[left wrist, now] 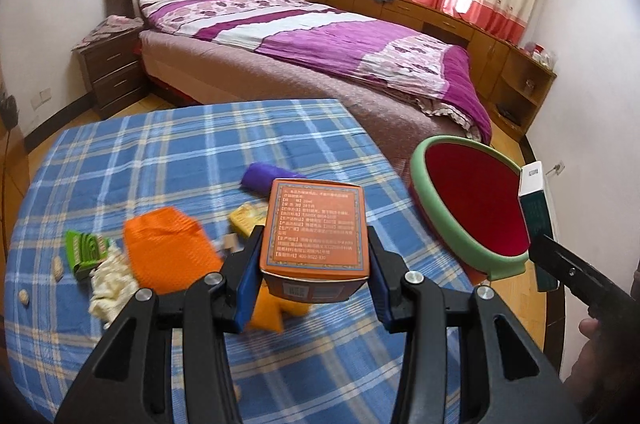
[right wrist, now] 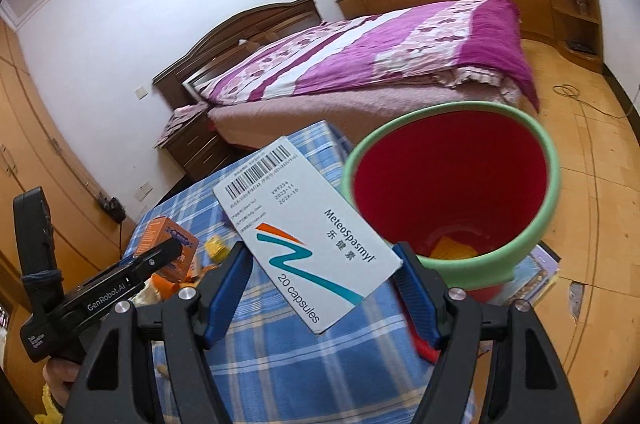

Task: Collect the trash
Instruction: 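Carry both boxes over the red bucket and open both grippers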

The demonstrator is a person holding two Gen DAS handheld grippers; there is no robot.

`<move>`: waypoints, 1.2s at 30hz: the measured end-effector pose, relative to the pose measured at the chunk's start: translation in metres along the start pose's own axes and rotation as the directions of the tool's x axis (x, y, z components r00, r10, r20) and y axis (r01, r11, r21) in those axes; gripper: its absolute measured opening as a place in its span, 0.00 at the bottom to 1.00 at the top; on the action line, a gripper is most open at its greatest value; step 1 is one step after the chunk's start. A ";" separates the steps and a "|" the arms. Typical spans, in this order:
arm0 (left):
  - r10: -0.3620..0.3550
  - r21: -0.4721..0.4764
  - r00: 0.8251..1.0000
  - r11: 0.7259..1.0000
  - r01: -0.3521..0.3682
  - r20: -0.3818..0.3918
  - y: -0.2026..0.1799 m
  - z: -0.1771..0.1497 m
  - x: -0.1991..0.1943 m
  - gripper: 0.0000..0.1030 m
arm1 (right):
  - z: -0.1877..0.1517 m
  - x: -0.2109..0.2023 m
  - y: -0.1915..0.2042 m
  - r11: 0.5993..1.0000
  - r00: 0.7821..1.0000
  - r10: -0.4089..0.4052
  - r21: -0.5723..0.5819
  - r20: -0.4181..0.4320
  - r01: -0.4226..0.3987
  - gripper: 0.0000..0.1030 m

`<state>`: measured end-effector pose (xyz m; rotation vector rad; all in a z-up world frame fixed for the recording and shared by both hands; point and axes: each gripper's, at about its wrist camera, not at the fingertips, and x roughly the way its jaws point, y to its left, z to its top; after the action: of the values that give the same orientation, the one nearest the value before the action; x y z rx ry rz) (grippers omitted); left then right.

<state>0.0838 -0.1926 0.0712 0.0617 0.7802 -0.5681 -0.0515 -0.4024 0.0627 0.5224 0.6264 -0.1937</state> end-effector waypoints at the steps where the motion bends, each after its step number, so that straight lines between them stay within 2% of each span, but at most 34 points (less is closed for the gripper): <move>1: -0.003 0.007 1.000 1.000 0.003 -0.003 -0.004 0.002 0.002 0.46 | 0.001 0.000 -0.004 1.000 1.000 -0.007 0.009 0.001 0.007 0.72; 9: -0.024 0.079 0.999 0.996 0.027 -0.033 -0.046 0.011 0.026 0.46 | 0.011 -0.005 -0.044 0.995 0.996 -0.085 0.060 0.021 0.083 0.72; 20: -0.064 0.165 0.996 0.983 0.073 -0.063 -0.099 0.025 0.059 0.46 | 0.020 0.002 -0.086 0.982 0.988 -0.151 0.114 0.017 0.148 0.72; 29: -0.125 0.209 0.990 0.968 0.136 -0.064 -0.133 0.040 0.083 0.46 | 0.028 0.016 -0.109 0.974 0.984 -0.179 0.140 0.005 0.176 0.72; 36: -0.190 0.224 0.976 0.952 0.210 -0.108 -0.152 0.044 0.108 0.46 | 0.032 0.031 -0.121 0.972 0.984 -0.180 0.150 -0.013 0.180 0.73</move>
<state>0.0971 -0.3827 0.0518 0.2277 0.8042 -0.8547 -0.0502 -0.5230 0.0163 0.6113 0.6619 -0.4153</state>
